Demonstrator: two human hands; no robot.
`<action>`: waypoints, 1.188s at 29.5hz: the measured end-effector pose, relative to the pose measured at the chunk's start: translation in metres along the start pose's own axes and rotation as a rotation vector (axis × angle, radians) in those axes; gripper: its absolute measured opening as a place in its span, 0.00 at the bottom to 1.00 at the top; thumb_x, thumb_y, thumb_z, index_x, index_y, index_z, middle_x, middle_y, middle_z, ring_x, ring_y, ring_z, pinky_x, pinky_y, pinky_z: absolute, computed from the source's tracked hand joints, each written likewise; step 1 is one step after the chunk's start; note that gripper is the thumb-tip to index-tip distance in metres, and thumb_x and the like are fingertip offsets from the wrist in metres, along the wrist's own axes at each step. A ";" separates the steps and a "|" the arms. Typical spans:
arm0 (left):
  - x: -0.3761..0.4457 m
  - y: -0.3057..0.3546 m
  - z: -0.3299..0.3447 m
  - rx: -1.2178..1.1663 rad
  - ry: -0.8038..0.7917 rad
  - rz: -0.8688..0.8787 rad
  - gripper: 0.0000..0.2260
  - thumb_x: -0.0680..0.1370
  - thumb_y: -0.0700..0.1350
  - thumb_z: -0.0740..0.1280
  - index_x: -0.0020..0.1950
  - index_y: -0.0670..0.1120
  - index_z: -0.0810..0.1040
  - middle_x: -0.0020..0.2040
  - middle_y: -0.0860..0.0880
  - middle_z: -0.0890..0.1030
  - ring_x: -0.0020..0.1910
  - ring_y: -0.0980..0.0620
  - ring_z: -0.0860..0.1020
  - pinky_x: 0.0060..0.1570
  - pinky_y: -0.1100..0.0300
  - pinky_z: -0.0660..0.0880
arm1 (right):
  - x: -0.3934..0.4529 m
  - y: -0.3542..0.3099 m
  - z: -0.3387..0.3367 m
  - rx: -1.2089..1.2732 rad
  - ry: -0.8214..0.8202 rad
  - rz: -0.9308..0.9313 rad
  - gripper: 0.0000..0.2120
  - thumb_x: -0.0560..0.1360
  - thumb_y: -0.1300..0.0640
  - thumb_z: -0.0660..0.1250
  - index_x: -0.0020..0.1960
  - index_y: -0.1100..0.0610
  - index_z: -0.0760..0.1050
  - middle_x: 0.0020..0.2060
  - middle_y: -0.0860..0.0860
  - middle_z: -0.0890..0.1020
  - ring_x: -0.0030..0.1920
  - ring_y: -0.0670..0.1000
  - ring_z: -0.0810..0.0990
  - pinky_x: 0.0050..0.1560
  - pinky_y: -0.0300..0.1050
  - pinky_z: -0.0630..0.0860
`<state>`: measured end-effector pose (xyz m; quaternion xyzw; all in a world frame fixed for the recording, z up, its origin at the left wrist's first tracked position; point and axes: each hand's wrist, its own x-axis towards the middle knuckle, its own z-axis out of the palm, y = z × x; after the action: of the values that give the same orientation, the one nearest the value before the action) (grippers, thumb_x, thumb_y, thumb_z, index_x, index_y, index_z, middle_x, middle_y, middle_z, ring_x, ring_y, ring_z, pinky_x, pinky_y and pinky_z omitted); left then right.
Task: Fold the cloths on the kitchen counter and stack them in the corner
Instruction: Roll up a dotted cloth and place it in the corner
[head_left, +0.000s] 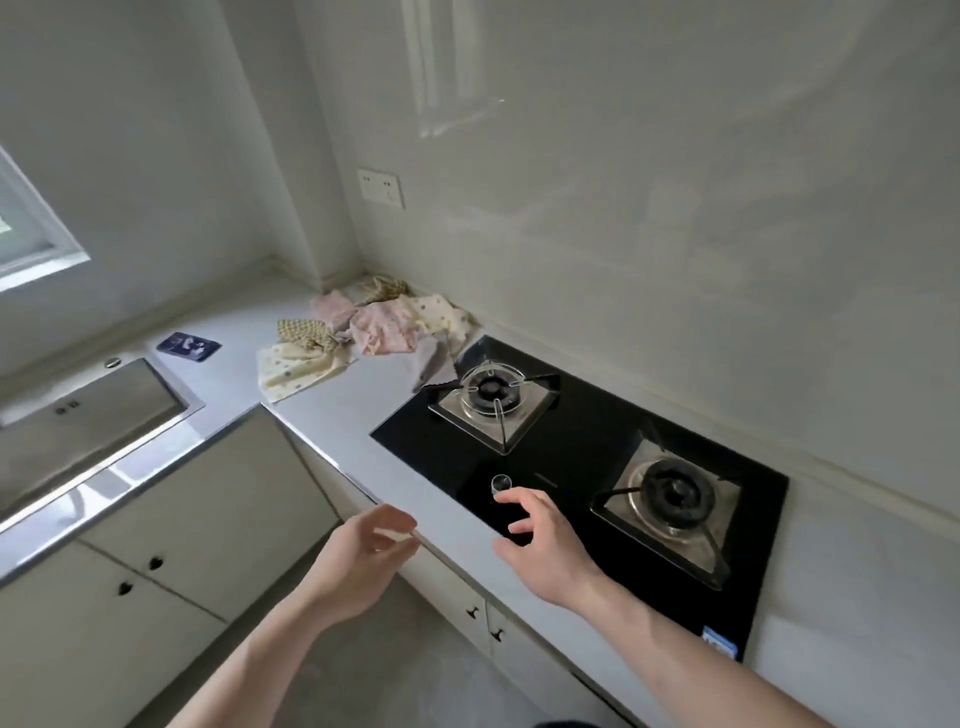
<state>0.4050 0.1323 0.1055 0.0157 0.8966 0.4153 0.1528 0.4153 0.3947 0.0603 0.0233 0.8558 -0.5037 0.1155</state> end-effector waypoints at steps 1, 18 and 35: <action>0.001 -0.007 -0.010 -0.009 0.022 -0.004 0.05 0.79 0.51 0.72 0.53 0.58 0.82 0.53 0.60 0.84 0.48 0.64 0.83 0.46 0.67 0.77 | 0.006 -0.009 0.008 -0.015 -0.016 -0.012 0.24 0.76 0.51 0.69 0.70 0.41 0.69 0.67 0.38 0.68 0.62 0.42 0.76 0.62 0.44 0.78; 0.139 -0.089 -0.149 0.041 0.121 -0.097 0.05 0.77 0.53 0.72 0.52 0.59 0.82 0.53 0.61 0.83 0.47 0.69 0.80 0.45 0.69 0.76 | 0.212 -0.091 0.081 -0.027 -0.074 -0.064 0.22 0.76 0.52 0.70 0.68 0.40 0.70 0.67 0.37 0.68 0.61 0.39 0.75 0.51 0.32 0.73; 0.347 -0.199 -0.254 0.277 -0.059 -0.172 0.10 0.73 0.53 0.74 0.51 0.61 0.77 0.63 0.50 0.75 0.55 0.54 0.78 0.59 0.59 0.74 | 0.363 -0.141 0.110 -0.123 -0.114 -0.024 0.19 0.78 0.50 0.69 0.66 0.39 0.70 0.66 0.35 0.68 0.62 0.39 0.74 0.46 0.29 0.71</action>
<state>0.0212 -0.1325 0.0201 -0.0278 0.9384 0.2726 0.2103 0.0595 0.2021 0.0498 -0.0228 0.8773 -0.4522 0.1592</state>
